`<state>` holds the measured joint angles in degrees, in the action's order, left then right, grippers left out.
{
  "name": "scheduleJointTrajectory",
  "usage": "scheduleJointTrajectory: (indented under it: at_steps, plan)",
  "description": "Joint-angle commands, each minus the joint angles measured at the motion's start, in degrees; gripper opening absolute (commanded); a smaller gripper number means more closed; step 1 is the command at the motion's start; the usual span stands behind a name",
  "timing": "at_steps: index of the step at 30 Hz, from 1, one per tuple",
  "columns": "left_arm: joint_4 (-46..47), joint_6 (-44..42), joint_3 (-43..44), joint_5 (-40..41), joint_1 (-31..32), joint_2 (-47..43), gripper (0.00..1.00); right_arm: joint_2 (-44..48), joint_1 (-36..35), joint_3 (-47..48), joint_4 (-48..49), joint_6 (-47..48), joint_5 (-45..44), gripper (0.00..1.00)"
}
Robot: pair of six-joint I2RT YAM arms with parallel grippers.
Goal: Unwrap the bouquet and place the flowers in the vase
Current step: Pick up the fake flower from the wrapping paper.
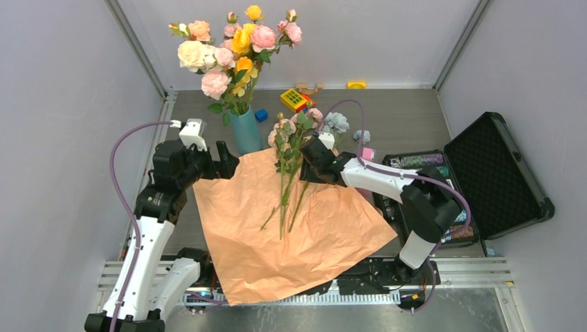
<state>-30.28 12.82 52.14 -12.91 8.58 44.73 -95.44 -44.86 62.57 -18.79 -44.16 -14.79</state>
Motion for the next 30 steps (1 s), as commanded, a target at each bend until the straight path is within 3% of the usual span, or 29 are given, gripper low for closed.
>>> scheduleJointTrajectory:
  at_steps: [1,16,30]
  plan:
    - [0.09,-0.87,-0.01,1.10,0.37,-0.86,0.98,-3.39,0.42,4.12,-1.17,-1.74,-3.85,0.45]
    - [0.04,-0.87,-0.27,1.34,0.47,-0.63,0.98,-9.92,1.53,9.20,-2.72,1.07,-8.15,0.45]
    - [-0.45,-1.56,-0.11,2.52,0.47,-0.13,0.99,-13.23,1.62,10.46,-4.01,1.35,-12.63,0.38]
